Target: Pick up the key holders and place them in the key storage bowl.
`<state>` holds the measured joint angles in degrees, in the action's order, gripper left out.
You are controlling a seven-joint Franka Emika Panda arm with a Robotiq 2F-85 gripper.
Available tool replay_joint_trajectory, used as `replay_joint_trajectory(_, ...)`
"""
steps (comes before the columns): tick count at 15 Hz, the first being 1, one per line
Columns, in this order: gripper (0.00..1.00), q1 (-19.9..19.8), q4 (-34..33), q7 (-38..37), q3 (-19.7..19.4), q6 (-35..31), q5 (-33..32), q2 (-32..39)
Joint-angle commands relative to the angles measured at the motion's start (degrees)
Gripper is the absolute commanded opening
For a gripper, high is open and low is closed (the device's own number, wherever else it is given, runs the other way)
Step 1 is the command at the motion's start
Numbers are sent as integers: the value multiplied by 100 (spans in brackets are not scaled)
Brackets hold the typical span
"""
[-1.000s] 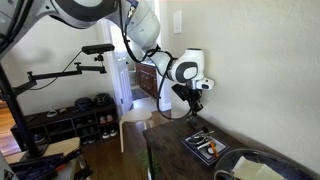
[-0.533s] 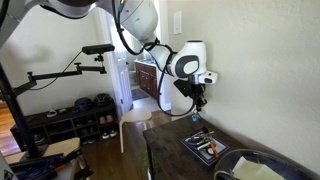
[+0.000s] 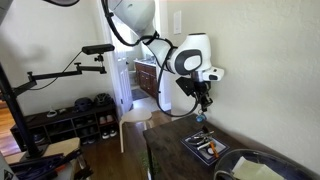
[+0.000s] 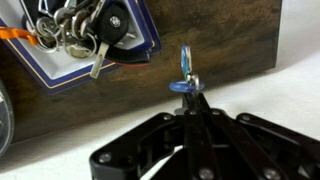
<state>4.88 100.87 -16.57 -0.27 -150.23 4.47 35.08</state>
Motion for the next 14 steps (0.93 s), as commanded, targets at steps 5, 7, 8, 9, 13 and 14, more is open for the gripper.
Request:
replay_joint_trajectory(5,2,-13,1334,-194,-282,-487,45,-962)
replay_joint_trajectory(7,2,-9,1556,-243,-338,-533,36,-1123)
replay_joint_trajectory(8,2,-14,1663,-265,-353,-560,40,-1186)
replay_joint_trajectory(9,2,-24,1738,-278,-359,-564,48,-1245)
replay_joint_trajectory(13,2,-99,1947,-270,-306,-622,154,-1251)
replay_joint_trajectory(14,2,-124,1937,-240,-277,-620,215,-1198)
